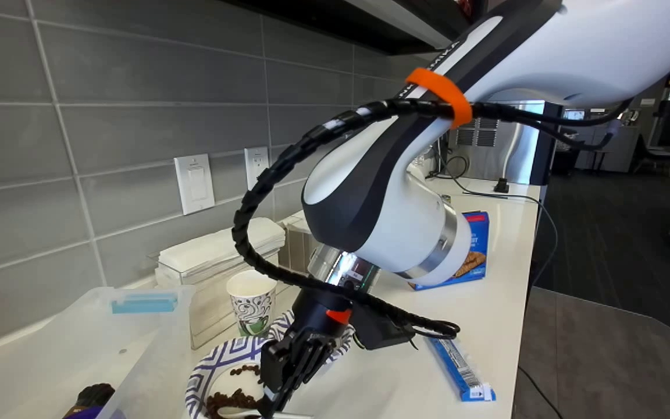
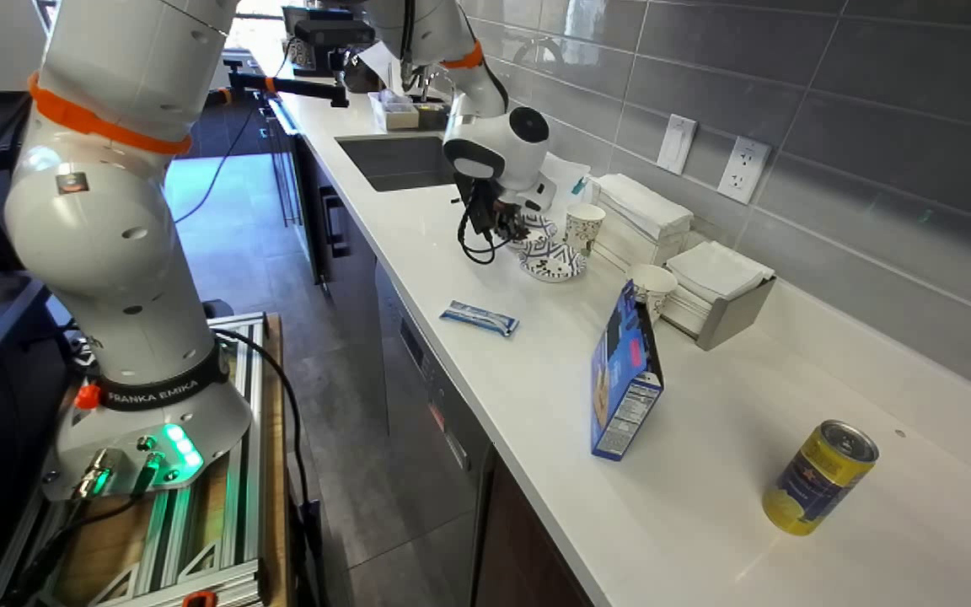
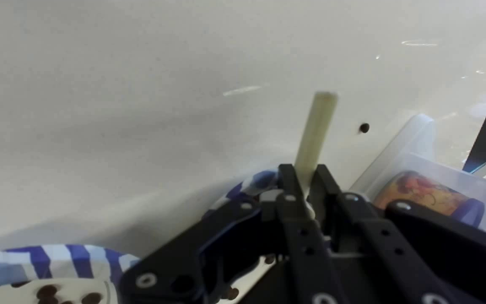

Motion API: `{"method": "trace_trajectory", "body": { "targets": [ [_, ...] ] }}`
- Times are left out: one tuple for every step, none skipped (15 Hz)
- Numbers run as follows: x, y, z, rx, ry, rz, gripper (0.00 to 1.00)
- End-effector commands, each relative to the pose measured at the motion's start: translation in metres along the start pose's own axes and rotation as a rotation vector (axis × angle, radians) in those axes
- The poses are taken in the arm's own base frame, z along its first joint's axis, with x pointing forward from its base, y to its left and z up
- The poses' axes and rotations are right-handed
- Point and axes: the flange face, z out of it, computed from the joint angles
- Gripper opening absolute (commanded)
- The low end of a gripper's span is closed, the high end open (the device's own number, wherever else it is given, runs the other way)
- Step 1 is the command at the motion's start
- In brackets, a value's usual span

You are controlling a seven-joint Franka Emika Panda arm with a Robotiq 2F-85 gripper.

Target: Use the white spoon to place some contents from the bowl on the left into the bowl on the right.

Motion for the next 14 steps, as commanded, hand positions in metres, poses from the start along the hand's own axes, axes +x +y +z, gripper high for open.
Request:
{"method": "trace_trajectory", "body": {
  "targets": [
    [0.001,0.001,-0.002,-0.044,0.021,-0.034,0.03],
    [0.002,0.001,-0.003,-0.055,0.029,-0.043,0.03],
    [0.003,0.002,-0.004,-0.061,0.034,-0.048,0.03],
    [0.004,0.003,-0.005,-0.069,0.037,-0.053,0.03],
    [0.005,0.003,-0.006,-0.075,0.041,-0.054,0.03],
    [0.006,0.004,-0.007,-0.083,0.045,-0.058,0.03],
    [0.007,0.005,-0.008,-0.092,0.05,-0.065,0.03],
    [0.008,0.006,-0.009,-0.097,0.054,-0.066,0.03],
    [0.009,0.006,-0.009,-0.098,0.053,-0.065,0.03],
    [0.009,0.007,-0.009,-0.102,0.051,-0.068,0.03],
    [0.01,0.007,-0.01,-0.104,0.052,-0.068,0.03],
    [0.01,0.008,-0.01,-0.108,0.051,-0.073,0.03],
    [0.011,0.007,-0.01,-0.113,0.052,-0.086,0.03],
    [0.012,0.004,-0.01,-0.109,0.052,-0.094,0.03]
  ]
}}
